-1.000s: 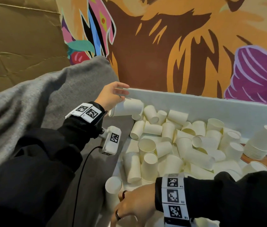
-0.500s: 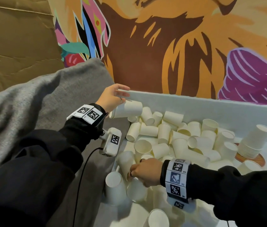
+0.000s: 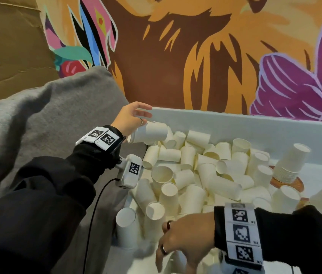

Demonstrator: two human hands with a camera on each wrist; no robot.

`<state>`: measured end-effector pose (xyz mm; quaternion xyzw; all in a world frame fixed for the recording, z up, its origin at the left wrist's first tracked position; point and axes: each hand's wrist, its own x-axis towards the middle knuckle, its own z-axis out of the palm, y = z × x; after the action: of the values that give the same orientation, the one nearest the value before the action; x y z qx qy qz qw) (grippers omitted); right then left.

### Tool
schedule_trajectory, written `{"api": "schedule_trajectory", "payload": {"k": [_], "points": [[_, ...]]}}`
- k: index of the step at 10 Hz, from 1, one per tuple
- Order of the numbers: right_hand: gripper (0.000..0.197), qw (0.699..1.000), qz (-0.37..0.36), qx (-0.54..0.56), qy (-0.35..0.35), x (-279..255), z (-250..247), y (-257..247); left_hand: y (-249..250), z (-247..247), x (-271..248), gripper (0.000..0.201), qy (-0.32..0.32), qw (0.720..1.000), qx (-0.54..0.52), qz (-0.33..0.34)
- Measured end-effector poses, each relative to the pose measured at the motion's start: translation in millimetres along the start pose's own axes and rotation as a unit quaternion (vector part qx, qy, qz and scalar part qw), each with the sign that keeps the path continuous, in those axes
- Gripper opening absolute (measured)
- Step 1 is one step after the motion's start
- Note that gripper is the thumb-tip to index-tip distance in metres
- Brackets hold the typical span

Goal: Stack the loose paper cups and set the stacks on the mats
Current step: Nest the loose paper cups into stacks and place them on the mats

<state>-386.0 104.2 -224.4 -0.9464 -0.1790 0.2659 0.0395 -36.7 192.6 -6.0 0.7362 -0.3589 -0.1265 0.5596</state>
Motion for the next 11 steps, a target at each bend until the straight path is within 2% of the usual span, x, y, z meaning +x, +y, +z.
{"api": "schedule_trajectory", "payload": {"k": [1,2,3,5,6,7,9,10,11], "points": [[0.05,0.989,-0.111,-0.091,-0.021,41.3,19.0,-29.0,-0.7,1.3,-0.7,0.039,-0.004,1.0,-0.001,-0.002],[0.052,0.979,-0.1,-0.169,-0.056,57.8,-20.6,-27.2,-1.0,0.8,-0.8,0.04,-0.004,1.0,0.001,-0.002],[0.053,0.986,0.008,-0.156,-0.06,68.0,-138.2,-15.4,-2.2,-0.7,-0.5,0.04,-0.002,1.0,0.0,0.0],[0.054,0.986,0.09,-0.13,-0.052,86.6,-168.1,7.7,-7.3,-2.9,-1.2,0.039,-0.001,1.0,-0.002,-0.005],[0.051,0.988,0.108,-0.099,-0.045,85.3,-173.9,15.0,-7.3,-2.3,-2.3,0.04,-0.002,1.0,-0.004,-0.001],[0.057,0.994,0.101,-0.021,-0.042,78.1,-182.6,22.8,-6.8,-1.4,-2.1,0.04,-0.003,1.0,-0.011,-0.002],[0.061,0.99,0.096,0.106,0.016,42.2,-210.0,43.9,-4.2,0.7,1.6,0.038,0.005,1.0,-0.028,0.0],[0.058,0.976,0.133,0.151,0.083,10.4,-231.9,61.9,-3.4,0.9,3.3,0.037,0.008,0.999,-0.032,0.002],[0.055,0.943,0.185,0.198,0.193,-22.6,-255.0,83.8,-3.3,0.1,6.2,0.038,0.01,0.999,-0.044,0.003]]}}
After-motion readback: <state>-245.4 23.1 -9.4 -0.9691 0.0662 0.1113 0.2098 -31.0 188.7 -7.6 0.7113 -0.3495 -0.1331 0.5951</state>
